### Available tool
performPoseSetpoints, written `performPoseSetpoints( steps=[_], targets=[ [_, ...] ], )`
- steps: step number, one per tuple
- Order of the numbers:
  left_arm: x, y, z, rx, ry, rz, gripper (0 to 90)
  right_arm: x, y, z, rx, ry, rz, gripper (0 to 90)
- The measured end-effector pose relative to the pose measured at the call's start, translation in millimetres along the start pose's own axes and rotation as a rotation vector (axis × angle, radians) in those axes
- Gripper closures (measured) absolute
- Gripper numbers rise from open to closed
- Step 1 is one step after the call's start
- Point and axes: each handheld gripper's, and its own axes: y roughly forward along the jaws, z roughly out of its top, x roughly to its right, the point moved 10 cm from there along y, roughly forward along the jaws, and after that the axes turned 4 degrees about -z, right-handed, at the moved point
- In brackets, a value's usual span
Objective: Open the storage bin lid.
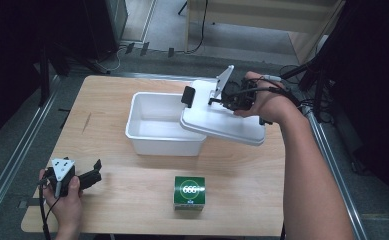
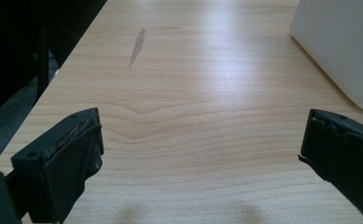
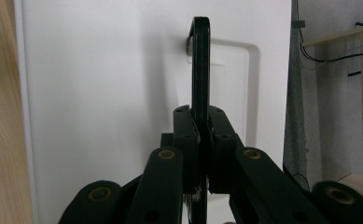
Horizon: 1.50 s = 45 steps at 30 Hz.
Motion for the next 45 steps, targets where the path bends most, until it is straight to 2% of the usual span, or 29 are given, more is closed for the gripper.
performPoseSetpoints(
  steps=[13, 29, 38, 45],
  targets=[
    [-0.1, 0.2, -0.1, -0.001, -0.004, -0.002, 0.0, 0.7, -2.2, -41.7, -0.008, 0.061, -0.018, 85.2],
    [-0.1, 0.1, -0.3, -0.003, -0.004, -0.002, 0.0, -7.3, -3.7, -95.9, -0.045, 0.126, -0.024, 85.2],
    [-0.1, 0.1, -0.3, -0.003, -0.003, -0.002, 0.0, -17.3, 10.9, -111.3, -0.054, 0.145, -0.009, 85.2],
    [-0.2, 0.2, -0.2, -0.003, -0.006, -0.003, 0.0, -27.1, 28.0, -116.3, -0.070, 0.136, 0.009, 85.2]
  ],
)
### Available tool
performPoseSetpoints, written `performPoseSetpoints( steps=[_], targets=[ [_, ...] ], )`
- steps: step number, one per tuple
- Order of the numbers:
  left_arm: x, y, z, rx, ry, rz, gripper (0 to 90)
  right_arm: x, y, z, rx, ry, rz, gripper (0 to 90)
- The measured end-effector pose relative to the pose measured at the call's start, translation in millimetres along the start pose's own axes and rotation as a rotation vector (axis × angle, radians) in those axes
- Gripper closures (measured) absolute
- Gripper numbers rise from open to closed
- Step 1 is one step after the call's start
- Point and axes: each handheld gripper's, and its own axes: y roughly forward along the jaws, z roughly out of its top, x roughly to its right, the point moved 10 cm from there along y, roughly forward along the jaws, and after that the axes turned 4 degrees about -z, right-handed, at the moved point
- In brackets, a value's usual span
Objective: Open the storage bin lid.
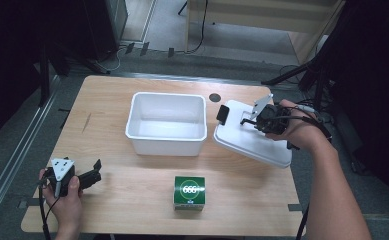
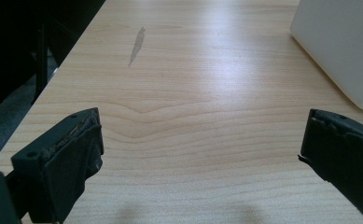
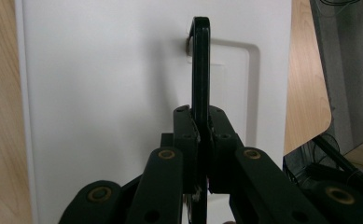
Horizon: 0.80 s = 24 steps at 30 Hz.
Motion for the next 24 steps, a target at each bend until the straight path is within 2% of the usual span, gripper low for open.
performPoseSetpoints(
  steps=[11, 24],
  targets=[
    [0.0, -0.1, 0.0, 0.001, 0.000, -0.001, 0.0, -14.4, 26.5, -2.6, -0.011, 0.006, 0.007, 85.2],
    [0.0, 0.0, -0.1, -0.001, 0.001, 0.000, 0.0, -30.7, 57.9, -17.0, -0.046, 0.028, 0.019, 85.2]
  ],
)
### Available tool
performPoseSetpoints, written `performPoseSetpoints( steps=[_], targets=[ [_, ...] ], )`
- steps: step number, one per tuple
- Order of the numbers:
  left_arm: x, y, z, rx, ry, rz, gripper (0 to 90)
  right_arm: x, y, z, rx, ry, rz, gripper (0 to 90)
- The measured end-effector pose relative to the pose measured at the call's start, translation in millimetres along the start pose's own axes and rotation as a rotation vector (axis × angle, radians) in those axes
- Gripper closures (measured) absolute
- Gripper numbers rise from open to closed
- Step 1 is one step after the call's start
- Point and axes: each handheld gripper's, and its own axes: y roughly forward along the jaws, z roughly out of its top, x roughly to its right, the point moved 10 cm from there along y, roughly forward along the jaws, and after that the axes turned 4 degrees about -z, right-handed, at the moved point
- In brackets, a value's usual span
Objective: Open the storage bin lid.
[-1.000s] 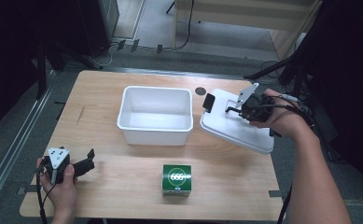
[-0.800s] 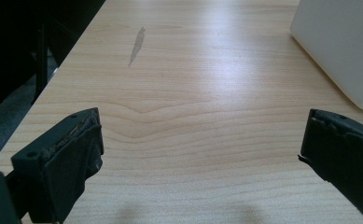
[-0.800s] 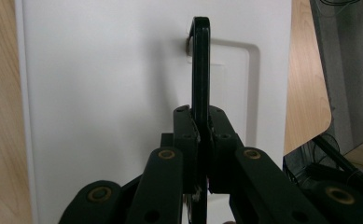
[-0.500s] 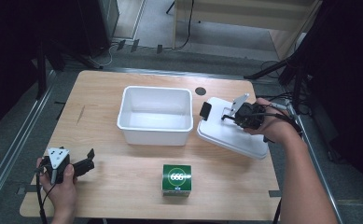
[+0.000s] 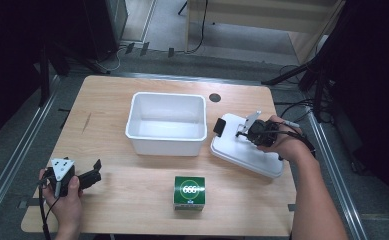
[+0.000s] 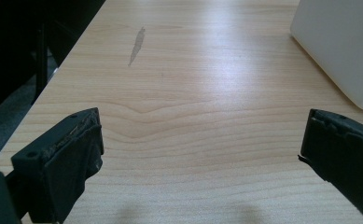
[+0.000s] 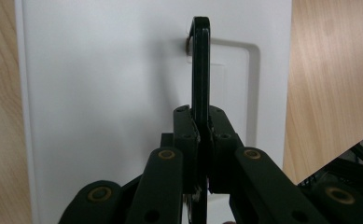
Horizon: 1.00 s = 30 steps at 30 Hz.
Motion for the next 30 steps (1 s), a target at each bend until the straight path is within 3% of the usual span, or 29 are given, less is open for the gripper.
performPoseSetpoints(
  steps=[14, 21, 23, 27, 30],
  targets=[
    [0.1, 0.2, 0.0, 0.000, 0.002, 0.000, 0.0, -13.9, 23.7, -1.4, -0.009, 0.005, 0.006, 85.1],
    [0.0, 0.2, -0.1, -0.002, 0.001, -0.001, 0.0, -15.0, 24.7, -2.5, -0.005, 0.023, -0.002, 83.7],
    [-0.2, 0.2, -0.1, -0.002, 0.000, 0.000, 0.0, -15.9, 23.5, -1.6, 0.005, 0.021, -0.001, 75.1],
    [-0.3, 0.4, -0.1, -0.002, 0.000, 0.000, 0.0, -25.5, 19.6, -0.3, 0.007, 0.027, 0.061, 58.9],
    [-0.3, 0.4, -0.1, -0.002, 0.001, 0.000, 0.0, -29.1, 15.0, -0.1, -0.008, 0.028, 0.064, 49.6]
  ],
)
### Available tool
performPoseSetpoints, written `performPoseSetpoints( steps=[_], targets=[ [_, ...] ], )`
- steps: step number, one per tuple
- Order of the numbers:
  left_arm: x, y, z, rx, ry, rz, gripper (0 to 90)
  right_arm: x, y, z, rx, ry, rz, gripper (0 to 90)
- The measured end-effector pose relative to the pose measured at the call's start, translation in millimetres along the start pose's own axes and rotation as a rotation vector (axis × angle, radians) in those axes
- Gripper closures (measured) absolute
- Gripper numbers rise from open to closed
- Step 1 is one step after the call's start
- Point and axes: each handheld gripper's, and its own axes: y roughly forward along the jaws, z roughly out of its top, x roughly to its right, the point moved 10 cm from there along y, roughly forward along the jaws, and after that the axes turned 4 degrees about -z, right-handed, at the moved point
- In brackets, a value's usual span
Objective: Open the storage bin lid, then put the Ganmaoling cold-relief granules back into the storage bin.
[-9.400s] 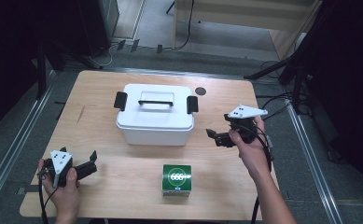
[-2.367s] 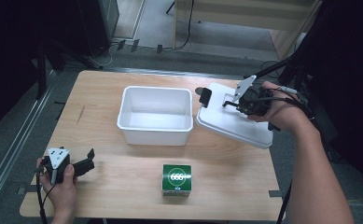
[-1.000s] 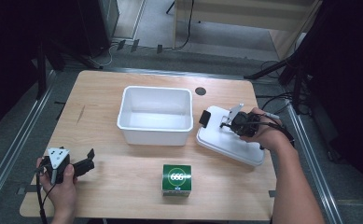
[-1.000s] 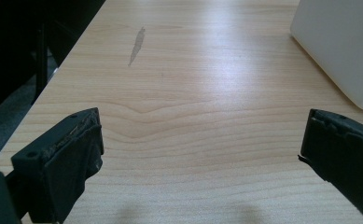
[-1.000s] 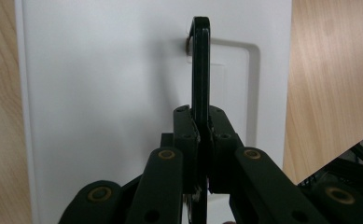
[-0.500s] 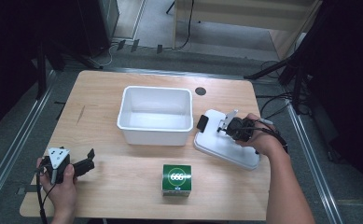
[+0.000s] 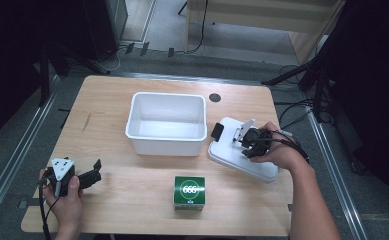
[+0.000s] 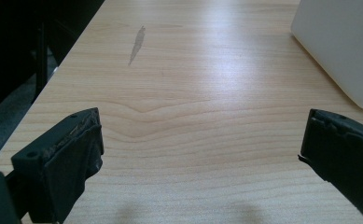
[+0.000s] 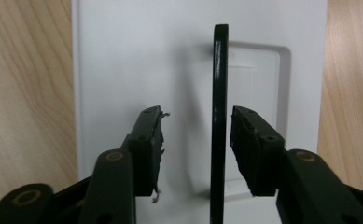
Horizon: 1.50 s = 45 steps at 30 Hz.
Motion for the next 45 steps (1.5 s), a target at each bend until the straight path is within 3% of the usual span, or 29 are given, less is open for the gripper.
performPoseSetpoints(
  steps=[4, 7, 11, 24, 36, 45],
  targets=[
    [0.0, 0.0, 0.0, 0.000, 0.000, -0.001, 0.0, -1.1, -9.1, 2.4, 0.000, 0.029, -0.028, 32.7],
    [0.1, 0.0, -0.1, -0.003, -0.002, -0.002, 0.0, -8.7, -15.2, 4.6, -0.002, 0.041, 0.001, 14.5],
    [0.3, 0.2, -0.2, -0.004, -0.001, -0.003, 0.0, -20.8, -24.9, 9.7, -0.005, 0.047, 0.026, 0.6],
    [0.3, 0.3, 0.1, 0.000, -0.005, -0.004, 0.0, -70.9, -59.1, 47.6, 0.078, -0.076, 0.047, 0.0],
    [0.1, -0.1, -0.1, -0.001, 0.000, -0.003, 0.0, -114.4, -61.1, 71.7, 0.123, -0.117, 0.112, 0.0],
    [0.2, 0.2, -0.1, -0.002, -0.006, -0.007, 0.0, -137.5, -64.7, 94.7, 0.147, -0.175, 0.132, 0.0]
  ],
)
